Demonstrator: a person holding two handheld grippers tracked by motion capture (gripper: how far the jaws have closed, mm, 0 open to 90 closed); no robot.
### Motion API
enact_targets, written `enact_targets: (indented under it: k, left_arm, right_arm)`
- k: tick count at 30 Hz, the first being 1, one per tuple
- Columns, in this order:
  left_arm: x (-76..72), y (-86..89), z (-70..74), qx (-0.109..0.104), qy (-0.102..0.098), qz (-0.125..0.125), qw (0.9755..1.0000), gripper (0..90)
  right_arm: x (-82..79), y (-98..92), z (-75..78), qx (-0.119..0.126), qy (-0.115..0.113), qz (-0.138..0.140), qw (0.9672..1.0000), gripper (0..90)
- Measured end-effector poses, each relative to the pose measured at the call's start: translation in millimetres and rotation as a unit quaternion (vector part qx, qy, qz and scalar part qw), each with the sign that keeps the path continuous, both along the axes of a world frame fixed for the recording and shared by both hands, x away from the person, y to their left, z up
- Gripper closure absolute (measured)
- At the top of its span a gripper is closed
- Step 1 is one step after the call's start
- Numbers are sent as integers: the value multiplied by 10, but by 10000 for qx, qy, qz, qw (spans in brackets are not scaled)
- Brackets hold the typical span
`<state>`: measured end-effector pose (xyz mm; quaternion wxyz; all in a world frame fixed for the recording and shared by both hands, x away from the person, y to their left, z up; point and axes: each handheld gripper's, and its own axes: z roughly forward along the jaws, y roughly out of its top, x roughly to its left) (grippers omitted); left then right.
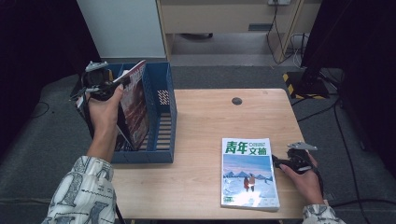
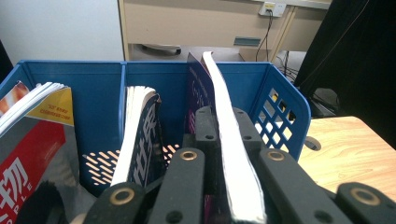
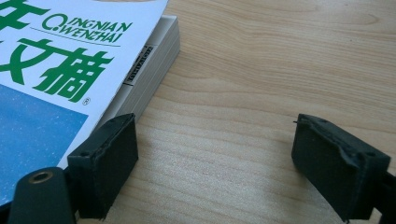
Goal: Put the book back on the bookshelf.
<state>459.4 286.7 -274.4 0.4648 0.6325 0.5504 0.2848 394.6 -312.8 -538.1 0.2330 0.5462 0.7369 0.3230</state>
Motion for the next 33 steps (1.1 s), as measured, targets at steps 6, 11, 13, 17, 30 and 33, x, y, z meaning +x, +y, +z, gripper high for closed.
enact_targets:
  k: [6, 11, 13, 17, 30, 33]
  left_arm:
    - [-18, -52, -20, 21, -39, -17, 10000, 837]
    - [-27, -20, -79, 4, -37, -13, 10000, 837]
    - [-30, -14, -97, -26, -41, -7, 10000, 836]
    - [-43, -3, -150, -58, -117, -26, 9999, 836]
    - [-102, -1, -327, -19, -37, 2, 10000, 836]
    - [-117, -9, -348, -19, -49, -7, 10000, 836]
  right_arm:
    - [1, -1, 0, -1, 1, 4, 10000, 146]
    - [0, 0, 1, 8, 14, 3, 10000, 146]
    - [0, 0, 1, 8, 13, 5, 10000, 146]
    - [0, 0, 1, 7, 13, 8, 10000, 146]
    - [0, -5, 0, -12, 9, 35, 10000, 146]
    - [0, -5, 0, -12, 9, 34, 10000, 146]
